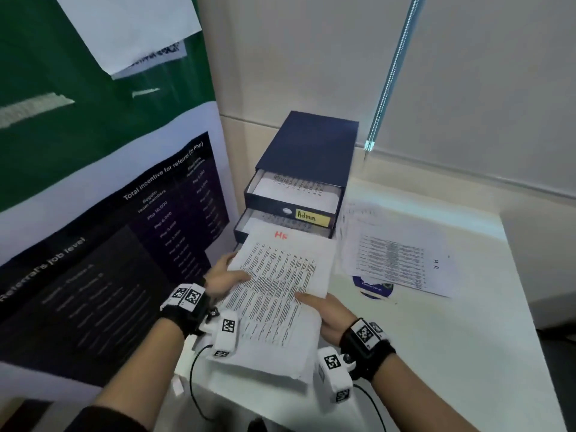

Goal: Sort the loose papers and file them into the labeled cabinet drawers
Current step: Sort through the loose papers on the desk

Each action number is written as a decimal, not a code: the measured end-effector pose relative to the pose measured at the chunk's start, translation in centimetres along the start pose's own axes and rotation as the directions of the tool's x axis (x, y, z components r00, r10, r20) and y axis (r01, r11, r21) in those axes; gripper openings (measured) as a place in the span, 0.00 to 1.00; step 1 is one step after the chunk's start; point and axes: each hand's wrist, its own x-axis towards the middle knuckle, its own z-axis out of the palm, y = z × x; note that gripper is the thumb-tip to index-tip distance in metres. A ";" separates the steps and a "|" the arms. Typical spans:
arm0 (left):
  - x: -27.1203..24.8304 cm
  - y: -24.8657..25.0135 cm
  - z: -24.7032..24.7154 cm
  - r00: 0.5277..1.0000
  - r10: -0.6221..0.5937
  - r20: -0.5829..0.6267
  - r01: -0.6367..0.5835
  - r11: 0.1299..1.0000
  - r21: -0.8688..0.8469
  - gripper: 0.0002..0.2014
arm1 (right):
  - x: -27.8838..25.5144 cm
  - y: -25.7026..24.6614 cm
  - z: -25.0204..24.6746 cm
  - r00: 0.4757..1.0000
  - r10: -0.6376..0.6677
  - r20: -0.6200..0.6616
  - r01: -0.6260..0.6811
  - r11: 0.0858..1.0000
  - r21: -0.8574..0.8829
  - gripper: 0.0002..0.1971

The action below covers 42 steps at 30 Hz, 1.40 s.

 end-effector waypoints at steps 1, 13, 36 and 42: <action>-0.5 -0.2 -1.2 1.000 -0.010 -0.004 0.010 1.000 -0.002 0.35 | 0.2 0.5 0.9 0.998 0.042 0.047 -0.043 0.999 0.027 0.25; -3.7 -1.4 -9.8 0.986 -0.146 0.078 0.130 0.975 0.183 0.19 | 1.8 3.8 6.9 0.938 0.315 0.146 -0.313 0.949 -0.034 0.24; -1.0 1.3 -9.8 0.960 -0.009 0.280 -0.001 0.999 0.038 0.18 | 1.3 -4.1 5.8 0.981 0.167 0.098 -0.157 0.982 -0.101 0.36; 1.2 1.7 -7.7 0.974 0.033 0.225 -0.037 0.999 0.017 0.20 | 2.5 -8.3 4.0 0.985 0.146 -0.096 -0.138 0.987 0.087 0.22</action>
